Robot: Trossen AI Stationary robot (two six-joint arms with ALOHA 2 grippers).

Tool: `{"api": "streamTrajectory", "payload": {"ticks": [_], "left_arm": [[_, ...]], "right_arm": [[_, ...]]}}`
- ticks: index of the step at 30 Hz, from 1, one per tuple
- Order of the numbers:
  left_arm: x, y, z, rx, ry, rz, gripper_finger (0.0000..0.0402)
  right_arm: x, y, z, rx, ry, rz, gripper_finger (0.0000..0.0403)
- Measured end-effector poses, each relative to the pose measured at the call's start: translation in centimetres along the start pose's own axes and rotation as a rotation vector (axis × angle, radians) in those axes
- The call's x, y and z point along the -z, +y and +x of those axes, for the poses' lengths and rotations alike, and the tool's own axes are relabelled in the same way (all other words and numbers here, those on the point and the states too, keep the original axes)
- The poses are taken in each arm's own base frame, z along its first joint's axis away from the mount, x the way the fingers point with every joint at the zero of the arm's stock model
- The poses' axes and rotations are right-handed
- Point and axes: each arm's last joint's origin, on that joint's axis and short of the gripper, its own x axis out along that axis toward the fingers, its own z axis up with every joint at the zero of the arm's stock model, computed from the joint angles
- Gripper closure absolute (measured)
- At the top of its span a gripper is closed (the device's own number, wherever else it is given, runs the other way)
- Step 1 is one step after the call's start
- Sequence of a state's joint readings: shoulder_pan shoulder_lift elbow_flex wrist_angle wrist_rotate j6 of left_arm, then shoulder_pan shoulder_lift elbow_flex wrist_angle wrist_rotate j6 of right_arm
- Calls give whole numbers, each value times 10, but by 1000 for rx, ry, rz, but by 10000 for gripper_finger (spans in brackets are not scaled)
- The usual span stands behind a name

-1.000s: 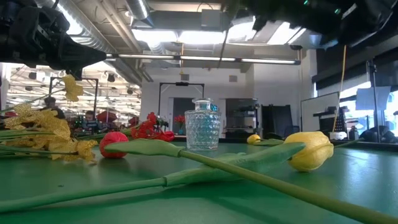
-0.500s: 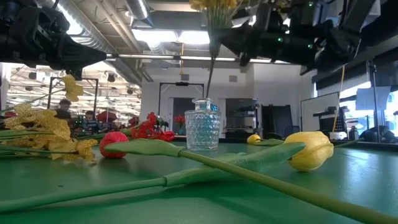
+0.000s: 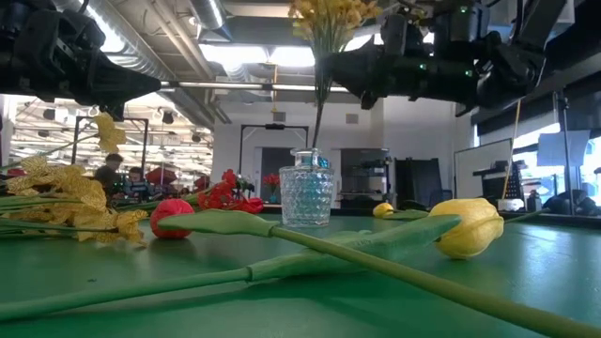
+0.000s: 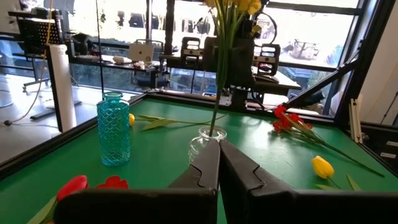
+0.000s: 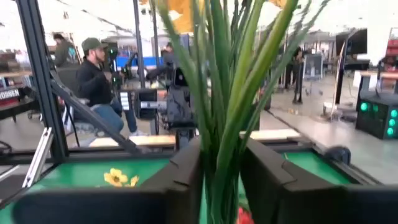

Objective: Sort flowers into vase by color
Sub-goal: Put the right yellow flowers into the transparent vase, then put the left red flowers into the blue vase

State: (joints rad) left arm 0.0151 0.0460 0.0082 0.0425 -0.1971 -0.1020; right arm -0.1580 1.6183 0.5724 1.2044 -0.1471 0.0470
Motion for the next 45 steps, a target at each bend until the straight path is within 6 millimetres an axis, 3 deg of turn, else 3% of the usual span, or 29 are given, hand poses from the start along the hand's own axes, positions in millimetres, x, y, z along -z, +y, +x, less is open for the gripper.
{"api": "streamTrajectory", "payload": {"ticks": [9,16,25,31,45], "left_arm": [[0,0,0,0,0,0,401],[0,0,0,0,0,0,401],[0,0,0,0,0,0,401],[0,0,0,0,0,0,401],[-1,0,0,-2,-14,38,401]], "right_arm": [[1,2,-10,11,238,30,172],[-23,4,-30,62,354,-56,117],[-70,12,-76,99,395,-64,107],[-88,16,-99,104,376,-36,107],[-107,27,-103,-210,225,43,107]]}}
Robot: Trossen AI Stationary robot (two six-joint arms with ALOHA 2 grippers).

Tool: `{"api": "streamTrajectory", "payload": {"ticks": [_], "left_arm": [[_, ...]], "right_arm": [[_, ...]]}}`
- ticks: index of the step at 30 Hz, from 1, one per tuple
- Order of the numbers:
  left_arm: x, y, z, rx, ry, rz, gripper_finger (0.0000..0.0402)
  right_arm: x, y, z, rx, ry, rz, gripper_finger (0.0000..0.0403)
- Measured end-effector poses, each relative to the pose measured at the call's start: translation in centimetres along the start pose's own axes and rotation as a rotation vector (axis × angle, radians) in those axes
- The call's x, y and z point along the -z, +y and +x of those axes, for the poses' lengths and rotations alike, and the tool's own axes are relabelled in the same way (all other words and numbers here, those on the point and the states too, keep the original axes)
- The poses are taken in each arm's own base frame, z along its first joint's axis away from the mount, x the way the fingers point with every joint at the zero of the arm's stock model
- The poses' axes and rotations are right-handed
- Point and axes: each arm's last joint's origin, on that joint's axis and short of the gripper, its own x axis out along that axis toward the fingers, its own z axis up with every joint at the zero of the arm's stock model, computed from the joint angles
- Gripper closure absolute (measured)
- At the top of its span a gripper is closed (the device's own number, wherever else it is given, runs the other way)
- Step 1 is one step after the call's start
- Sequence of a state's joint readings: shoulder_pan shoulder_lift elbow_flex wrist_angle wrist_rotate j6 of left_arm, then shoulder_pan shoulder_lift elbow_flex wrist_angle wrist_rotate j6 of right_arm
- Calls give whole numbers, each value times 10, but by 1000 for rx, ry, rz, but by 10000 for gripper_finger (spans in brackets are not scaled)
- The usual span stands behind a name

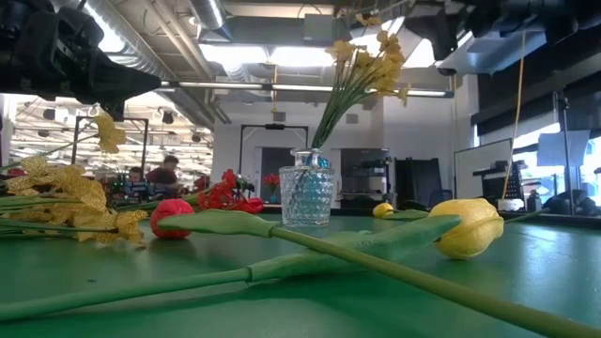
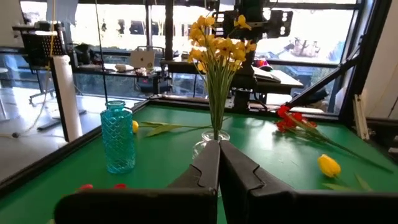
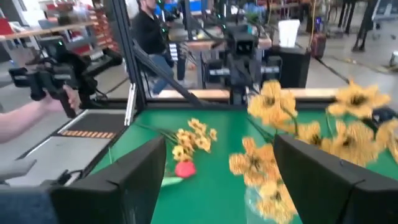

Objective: Sort flowers into vase by color
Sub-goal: Put the left red flowers into the blue vase

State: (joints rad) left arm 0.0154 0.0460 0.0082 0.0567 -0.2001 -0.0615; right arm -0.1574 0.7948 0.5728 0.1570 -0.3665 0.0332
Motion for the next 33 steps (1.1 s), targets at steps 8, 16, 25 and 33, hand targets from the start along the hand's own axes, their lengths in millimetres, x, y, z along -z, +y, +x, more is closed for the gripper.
{"api": "streamTrajectory", "payload": {"ticks": [8,16,25,33], "left_arm": [[-6,-1,0,39,-59,-363,401],[-39,-1,-4,20,-145,-302,399],[-72,-3,20,-248,252,-175,349],[-54,-5,56,-343,670,-148,273]], "right_arm": [[-10,3,-2,-51,-95,-40,107],[-16,4,-6,-48,-142,-58,107],[-17,4,-6,-35,-148,-44,107],[-13,4,-6,-54,-113,-33,107]]}}
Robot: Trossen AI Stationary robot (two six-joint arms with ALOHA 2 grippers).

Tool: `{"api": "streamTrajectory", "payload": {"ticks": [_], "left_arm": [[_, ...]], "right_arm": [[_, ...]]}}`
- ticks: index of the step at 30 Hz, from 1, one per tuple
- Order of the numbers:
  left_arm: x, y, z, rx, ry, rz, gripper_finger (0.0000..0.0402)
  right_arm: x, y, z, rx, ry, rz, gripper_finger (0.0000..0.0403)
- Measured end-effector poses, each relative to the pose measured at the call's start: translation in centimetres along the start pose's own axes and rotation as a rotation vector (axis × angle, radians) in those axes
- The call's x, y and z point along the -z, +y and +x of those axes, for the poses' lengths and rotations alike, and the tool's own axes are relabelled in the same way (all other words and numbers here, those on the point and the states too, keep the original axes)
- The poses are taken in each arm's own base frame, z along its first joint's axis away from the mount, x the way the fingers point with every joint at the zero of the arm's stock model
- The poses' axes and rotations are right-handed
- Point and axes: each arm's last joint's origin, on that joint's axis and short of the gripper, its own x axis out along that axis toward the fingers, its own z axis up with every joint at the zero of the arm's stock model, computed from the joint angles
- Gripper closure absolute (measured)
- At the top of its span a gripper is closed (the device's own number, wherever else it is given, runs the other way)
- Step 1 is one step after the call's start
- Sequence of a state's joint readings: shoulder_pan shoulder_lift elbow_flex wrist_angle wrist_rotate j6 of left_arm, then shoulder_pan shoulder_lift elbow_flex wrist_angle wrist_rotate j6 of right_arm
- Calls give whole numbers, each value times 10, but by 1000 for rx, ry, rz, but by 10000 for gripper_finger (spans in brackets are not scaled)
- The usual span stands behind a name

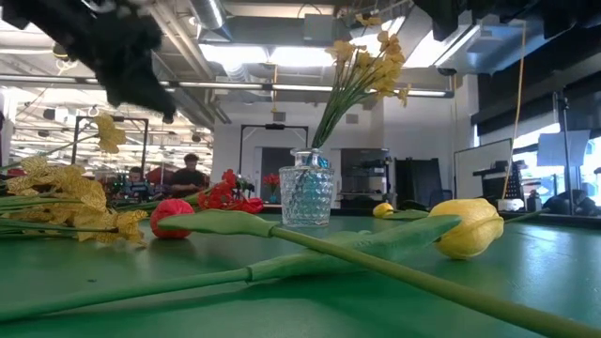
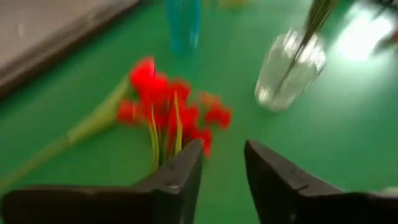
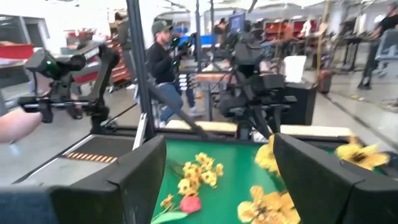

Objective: Sort flowers into vase by color
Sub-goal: Put the left red flowers into the blue vase

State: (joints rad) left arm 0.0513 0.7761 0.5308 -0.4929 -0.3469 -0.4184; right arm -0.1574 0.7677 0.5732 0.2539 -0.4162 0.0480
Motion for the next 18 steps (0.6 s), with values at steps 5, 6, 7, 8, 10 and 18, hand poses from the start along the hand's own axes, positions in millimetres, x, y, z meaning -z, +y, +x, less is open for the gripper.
{"api": "streamTrajectory", "payload": {"ticks": [5,6,7,8,10,18], "left_arm": [[8,2,24,-112,233,11,209],[10,3,28,-137,276,27,199],[12,5,31,-156,313,40,190],[14,5,35,-171,344,45,182],[17,7,42,-194,384,44,171],[24,23,70,-276,542,-38,165]], "right_arm": [[3,0,0,-12,32,13,107],[4,0,0,-12,35,13,107],[4,0,0,-13,37,11,107],[4,0,0,-12,39,9,107],[5,0,0,-12,45,-1,107],[5,0,0,-9,44,-11,107]]}}
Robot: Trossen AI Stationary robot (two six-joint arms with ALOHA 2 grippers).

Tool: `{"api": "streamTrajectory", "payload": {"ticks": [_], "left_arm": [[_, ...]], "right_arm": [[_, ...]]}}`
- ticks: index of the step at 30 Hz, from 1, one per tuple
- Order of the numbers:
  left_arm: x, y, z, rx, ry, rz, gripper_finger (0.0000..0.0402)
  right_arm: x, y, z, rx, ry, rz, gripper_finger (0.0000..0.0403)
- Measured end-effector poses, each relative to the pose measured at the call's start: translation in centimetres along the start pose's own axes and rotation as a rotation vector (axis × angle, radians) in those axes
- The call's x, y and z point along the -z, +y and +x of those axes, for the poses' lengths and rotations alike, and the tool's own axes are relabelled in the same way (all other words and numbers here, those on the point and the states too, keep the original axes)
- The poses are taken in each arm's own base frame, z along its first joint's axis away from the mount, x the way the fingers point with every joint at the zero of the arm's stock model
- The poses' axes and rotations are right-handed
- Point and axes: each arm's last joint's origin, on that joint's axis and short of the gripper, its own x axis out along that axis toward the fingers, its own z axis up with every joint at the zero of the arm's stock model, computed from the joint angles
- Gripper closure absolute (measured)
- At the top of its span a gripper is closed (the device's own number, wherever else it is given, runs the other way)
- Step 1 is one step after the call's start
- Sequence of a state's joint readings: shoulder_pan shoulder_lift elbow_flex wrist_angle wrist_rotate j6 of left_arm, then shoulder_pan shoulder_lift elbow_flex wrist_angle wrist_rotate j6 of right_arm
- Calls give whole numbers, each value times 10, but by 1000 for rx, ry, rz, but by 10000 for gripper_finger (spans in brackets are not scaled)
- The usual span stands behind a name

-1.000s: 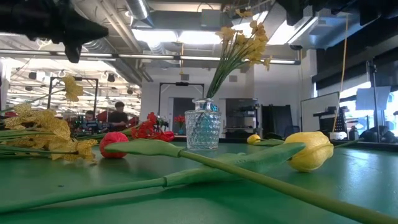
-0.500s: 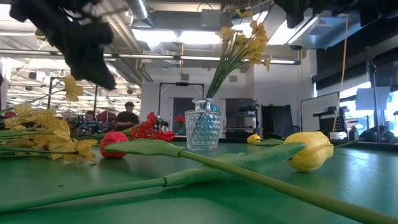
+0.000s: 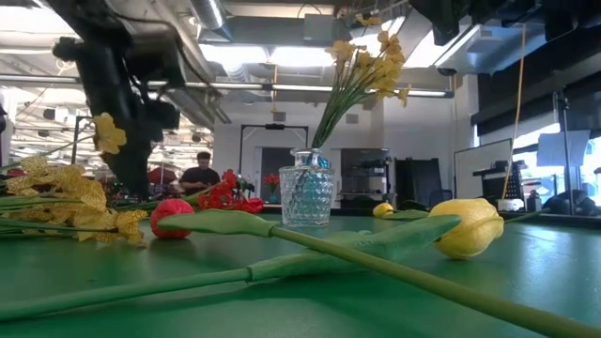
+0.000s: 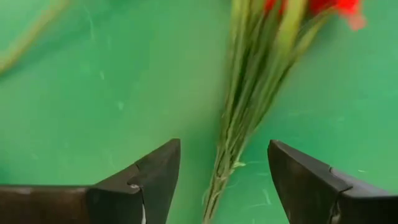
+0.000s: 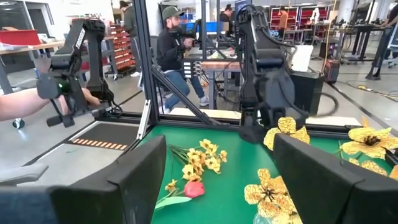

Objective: Sort flowers into vase by color
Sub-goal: Put the left red flowers into the blue vase

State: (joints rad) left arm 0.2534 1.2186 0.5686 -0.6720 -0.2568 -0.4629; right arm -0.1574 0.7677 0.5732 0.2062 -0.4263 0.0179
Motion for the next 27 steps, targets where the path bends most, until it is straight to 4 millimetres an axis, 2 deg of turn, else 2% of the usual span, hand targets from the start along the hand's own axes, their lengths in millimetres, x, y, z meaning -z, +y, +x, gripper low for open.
{"api": "streamTrajectory", "payload": {"ticks": [6,13,18,25,27], "left_arm": [[-2,1,22,51,147,-36,166],[-4,2,30,60,195,-56,180],[-11,-1,24,67,168,-70,238],[-33,-5,9,64,88,-113,375],[-42,-6,2,70,63,-106,391]], "right_arm": [[1,0,0,4,9,4,107],[3,-1,0,25,33,14,107],[4,-1,0,47,41,10,107],[6,-2,0,84,60,36,107],[8,-2,0,84,71,60,107]]}}
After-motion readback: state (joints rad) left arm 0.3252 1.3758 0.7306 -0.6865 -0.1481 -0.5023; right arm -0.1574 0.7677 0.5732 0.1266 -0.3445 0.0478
